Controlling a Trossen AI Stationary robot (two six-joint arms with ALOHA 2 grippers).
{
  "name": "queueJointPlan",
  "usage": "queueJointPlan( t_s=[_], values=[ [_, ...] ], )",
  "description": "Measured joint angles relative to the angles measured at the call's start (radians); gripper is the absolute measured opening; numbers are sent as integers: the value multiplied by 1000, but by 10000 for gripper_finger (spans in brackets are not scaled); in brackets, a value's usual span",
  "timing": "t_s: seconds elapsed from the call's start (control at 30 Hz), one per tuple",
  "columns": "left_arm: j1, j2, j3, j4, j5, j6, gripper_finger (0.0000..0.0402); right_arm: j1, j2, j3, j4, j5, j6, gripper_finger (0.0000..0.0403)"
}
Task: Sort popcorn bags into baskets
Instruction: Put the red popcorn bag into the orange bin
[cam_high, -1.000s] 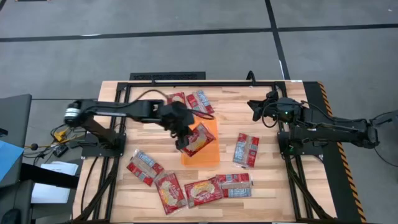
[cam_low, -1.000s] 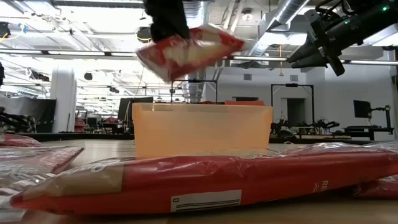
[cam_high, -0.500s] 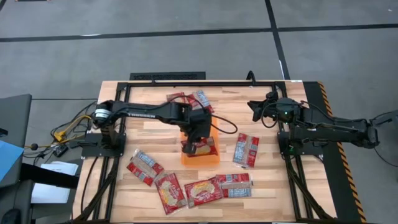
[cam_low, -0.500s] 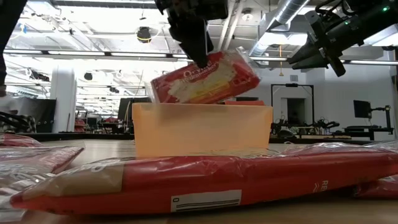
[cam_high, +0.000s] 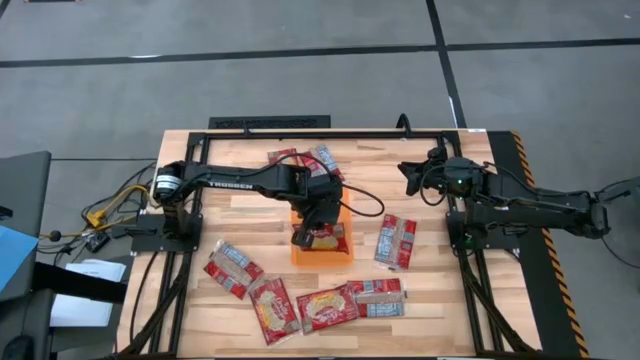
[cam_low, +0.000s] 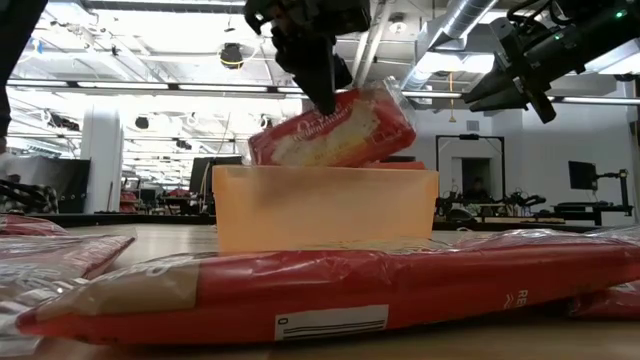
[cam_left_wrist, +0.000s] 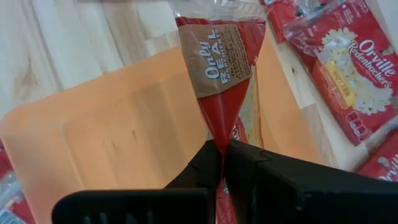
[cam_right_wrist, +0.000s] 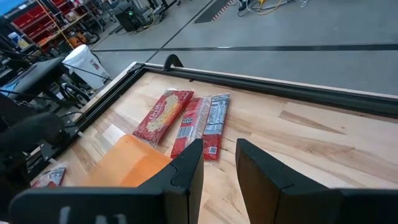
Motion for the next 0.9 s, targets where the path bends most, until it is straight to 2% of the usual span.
queueJointPlan(
  t_s=[0.37, 0.6, 0.9],
  values=[
    [25, 5, -30, 12, 49, -1, 0, 0, 0, 0, -5, 1, 0, 118],
    [41, 54, -30, 6, 92, 9, 0, 0, 0, 0, -6, 2, 1, 118],
    [39, 84, -29, -10, 92, 13, 0, 1, 0, 0, -12, 4, 3, 119]
  ],
)
